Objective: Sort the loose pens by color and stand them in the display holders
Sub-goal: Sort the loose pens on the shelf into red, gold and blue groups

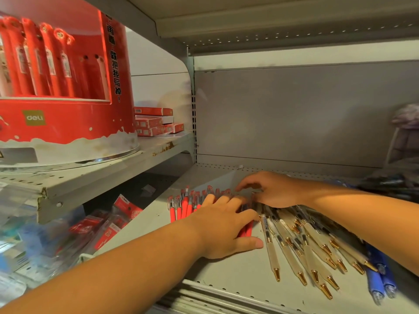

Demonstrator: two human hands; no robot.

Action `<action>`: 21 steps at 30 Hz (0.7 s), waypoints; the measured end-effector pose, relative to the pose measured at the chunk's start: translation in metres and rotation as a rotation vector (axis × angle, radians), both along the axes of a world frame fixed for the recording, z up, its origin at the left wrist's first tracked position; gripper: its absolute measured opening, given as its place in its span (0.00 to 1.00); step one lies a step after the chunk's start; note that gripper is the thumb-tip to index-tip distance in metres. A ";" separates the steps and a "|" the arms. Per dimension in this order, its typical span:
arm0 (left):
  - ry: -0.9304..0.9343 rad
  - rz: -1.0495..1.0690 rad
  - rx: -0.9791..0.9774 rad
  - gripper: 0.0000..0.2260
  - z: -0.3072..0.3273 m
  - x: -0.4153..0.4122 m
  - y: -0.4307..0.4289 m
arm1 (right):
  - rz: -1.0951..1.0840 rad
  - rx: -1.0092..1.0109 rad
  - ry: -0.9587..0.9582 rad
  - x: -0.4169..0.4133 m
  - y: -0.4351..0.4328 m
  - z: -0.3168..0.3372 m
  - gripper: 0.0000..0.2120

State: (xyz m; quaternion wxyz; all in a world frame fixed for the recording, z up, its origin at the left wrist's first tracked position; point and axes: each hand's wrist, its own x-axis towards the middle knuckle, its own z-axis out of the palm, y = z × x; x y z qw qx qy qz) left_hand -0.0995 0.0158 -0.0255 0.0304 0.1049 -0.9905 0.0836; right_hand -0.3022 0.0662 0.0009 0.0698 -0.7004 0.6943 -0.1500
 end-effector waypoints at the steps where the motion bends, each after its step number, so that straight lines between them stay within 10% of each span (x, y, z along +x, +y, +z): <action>1: 0.017 0.029 0.036 0.27 0.001 0.001 0.001 | -0.011 -0.009 0.006 0.001 0.004 0.002 0.17; 7: 0.422 0.474 0.049 0.26 0.013 0.011 -0.003 | -0.102 -0.002 0.137 0.038 0.028 0.007 0.06; 11: 0.177 0.726 0.231 0.33 0.008 0.021 -0.027 | -0.091 0.045 0.179 0.076 0.034 0.009 0.10; 21: -0.059 0.600 0.343 0.30 -0.008 0.014 -0.049 | -0.239 0.278 0.390 0.130 0.034 -0.004 0.23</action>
